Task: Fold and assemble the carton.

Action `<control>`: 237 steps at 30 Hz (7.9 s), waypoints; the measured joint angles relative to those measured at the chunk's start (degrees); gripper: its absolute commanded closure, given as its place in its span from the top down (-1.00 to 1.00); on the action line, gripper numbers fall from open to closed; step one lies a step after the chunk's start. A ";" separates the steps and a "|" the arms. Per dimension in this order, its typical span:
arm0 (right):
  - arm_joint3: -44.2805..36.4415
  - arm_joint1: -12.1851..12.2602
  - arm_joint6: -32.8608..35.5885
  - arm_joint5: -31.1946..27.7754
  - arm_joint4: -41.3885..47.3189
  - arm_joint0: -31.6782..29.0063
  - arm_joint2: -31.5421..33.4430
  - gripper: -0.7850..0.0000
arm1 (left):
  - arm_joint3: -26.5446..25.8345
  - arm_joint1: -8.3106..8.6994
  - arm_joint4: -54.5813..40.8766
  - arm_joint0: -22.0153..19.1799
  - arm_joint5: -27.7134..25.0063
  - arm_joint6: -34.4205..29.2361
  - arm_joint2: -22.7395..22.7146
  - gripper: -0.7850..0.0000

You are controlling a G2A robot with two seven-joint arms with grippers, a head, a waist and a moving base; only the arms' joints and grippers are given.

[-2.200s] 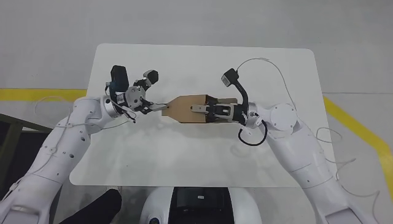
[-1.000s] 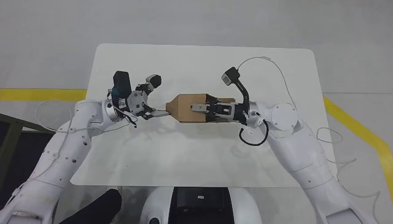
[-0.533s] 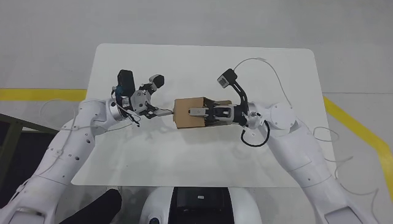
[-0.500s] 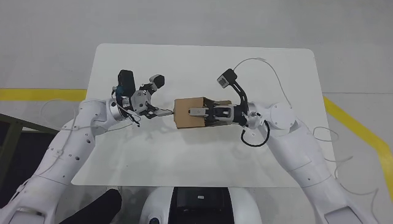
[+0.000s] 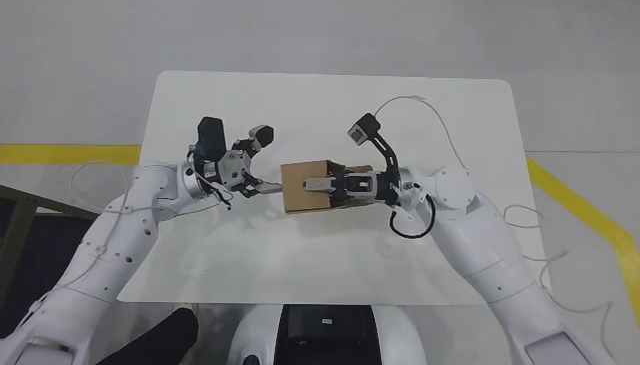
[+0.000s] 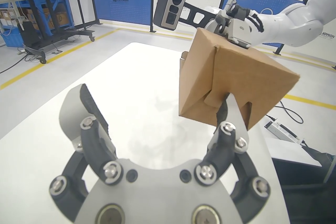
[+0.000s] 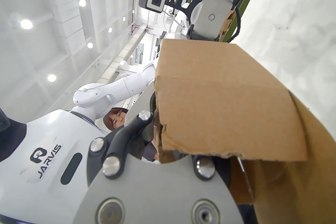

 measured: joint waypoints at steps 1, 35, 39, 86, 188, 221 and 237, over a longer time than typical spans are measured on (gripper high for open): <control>0.13 -0.04 0.02 0.00 0.05 0.07 -0.10 -1.00 | -0.09 0.00 0.00 -0.04 0.00 -0.01 0.08 1.00; 1.74 -0.54 0.03 -0.14 -0.09 0.74 -0.45 -1.00 | -1.13 0.23 0.59 -0.65 0.00 0.45 1.10 1.00; 1.64 -0.57 0.19 -0.09 -0.04 0.66 -0.47 -1.00 | -1.02 0.22 0.60 -0.72 0.00 0.39 1.15 1.00; 26.94 -3.98 -4.62 -0.23 -4.93 7.97 -6.24 -1.00 | 6.19 -1.19 25.92 -1.45 6.22 9.51 5.85 1.00; 26.29 -4.45 -0.09 -8.37 -0.42 7.17 -6.07 1.00 | 23.90 -11.44 31.66 -13.43 7.30 16.62 18.82 1.00; 12.66 1.65 -0.08 1.08 -11.12 -1.00 6.64 1.00 | 22.50 -11.19 31.94 -12.26 6.80 15.10 17.33 1.00; 17.58 0.30 5.23 -6.14 -11.55 3.87 1.09 1.00 | 22.23 -11.18 32.43 -12.14 6.74 15.23 17.00 1.00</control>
